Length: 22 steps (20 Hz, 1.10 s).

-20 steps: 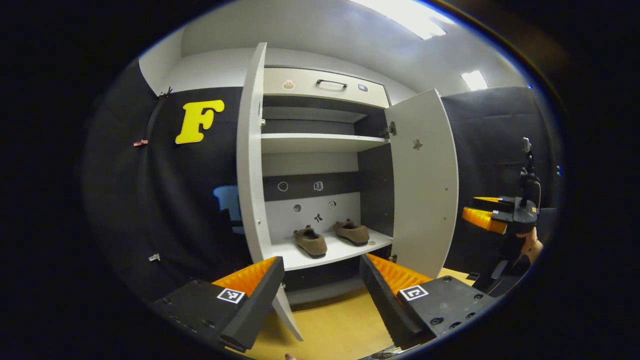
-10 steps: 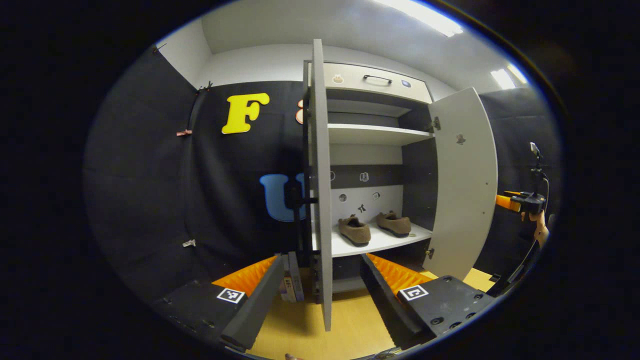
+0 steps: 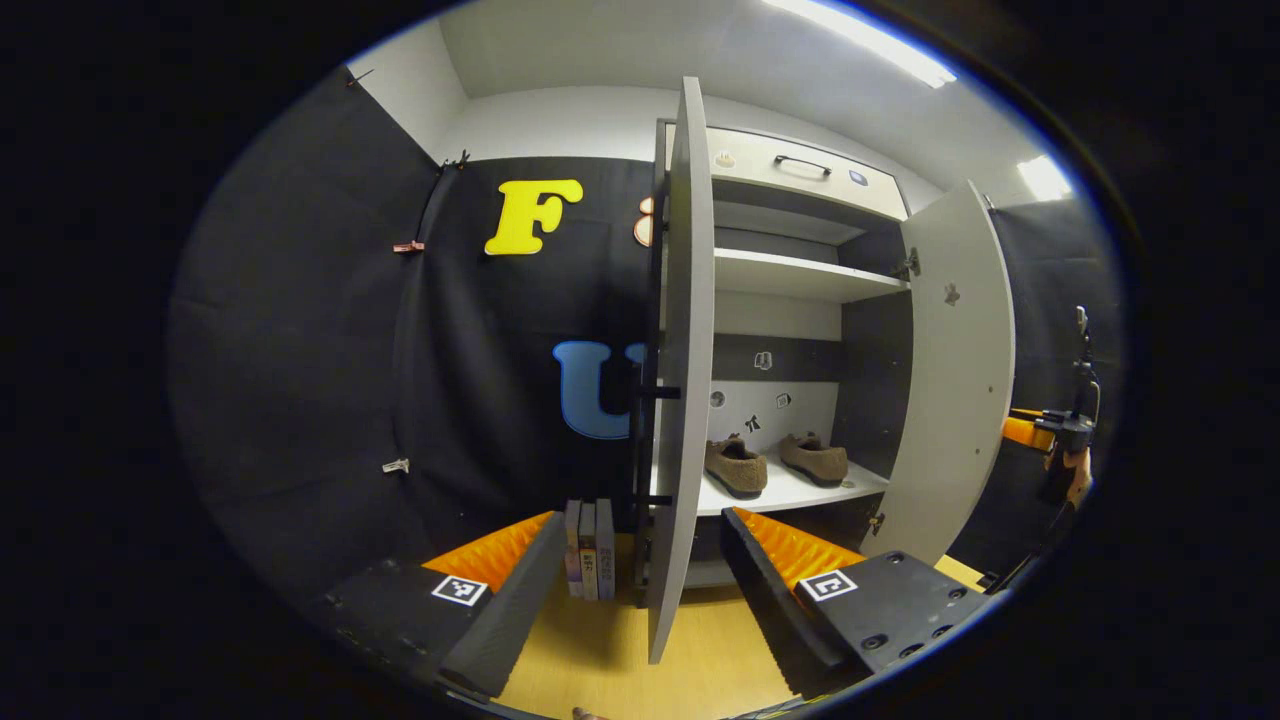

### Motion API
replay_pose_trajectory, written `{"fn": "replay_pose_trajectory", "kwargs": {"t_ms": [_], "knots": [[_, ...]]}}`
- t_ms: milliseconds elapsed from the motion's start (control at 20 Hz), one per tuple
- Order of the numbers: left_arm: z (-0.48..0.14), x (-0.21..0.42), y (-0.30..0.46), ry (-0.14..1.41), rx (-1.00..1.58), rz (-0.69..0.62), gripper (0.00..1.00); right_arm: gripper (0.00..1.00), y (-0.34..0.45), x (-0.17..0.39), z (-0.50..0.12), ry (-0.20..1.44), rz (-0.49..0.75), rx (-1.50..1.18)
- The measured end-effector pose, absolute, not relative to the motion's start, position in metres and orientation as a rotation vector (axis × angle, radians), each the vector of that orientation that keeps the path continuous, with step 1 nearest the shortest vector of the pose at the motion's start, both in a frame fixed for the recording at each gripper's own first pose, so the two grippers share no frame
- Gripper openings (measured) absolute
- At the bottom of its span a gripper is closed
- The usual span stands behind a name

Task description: Grab one shoe with the right hand and put it into the shoe cabinet, grab the other shoe with the left hand and put it into the shoe cabinet; then close the right door with the right hand and the left door with the left hand.

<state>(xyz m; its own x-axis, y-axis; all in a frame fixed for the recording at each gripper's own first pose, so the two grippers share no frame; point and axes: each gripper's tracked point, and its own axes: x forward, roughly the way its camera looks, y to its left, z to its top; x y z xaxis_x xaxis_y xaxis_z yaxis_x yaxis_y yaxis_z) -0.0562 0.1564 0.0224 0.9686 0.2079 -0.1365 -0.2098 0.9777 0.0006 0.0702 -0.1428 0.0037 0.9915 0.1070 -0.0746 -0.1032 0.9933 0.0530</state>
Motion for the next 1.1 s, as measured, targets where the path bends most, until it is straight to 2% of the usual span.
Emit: {"fn": "replay_pose_trajectory", "kwargs": {"t_ms": [250,800,1100], "knots": [[0.020,-0.071,0.164,0.158,0.010,0.253,0.97,0.94,-0.107,0.088,0.001,0.070,0.177,0.015],[0.018,-0.112,0.182,0.153,0.008,0.368,0.97,0.94,-0.016,0.144,-0.024,0.115,0.340,0.127],[0.025,-0.065,0.198,0.120,0.006,0.299,0.98,0.94,-0.025,0.126,-0.004,0.066,0.320,0.128]]}}
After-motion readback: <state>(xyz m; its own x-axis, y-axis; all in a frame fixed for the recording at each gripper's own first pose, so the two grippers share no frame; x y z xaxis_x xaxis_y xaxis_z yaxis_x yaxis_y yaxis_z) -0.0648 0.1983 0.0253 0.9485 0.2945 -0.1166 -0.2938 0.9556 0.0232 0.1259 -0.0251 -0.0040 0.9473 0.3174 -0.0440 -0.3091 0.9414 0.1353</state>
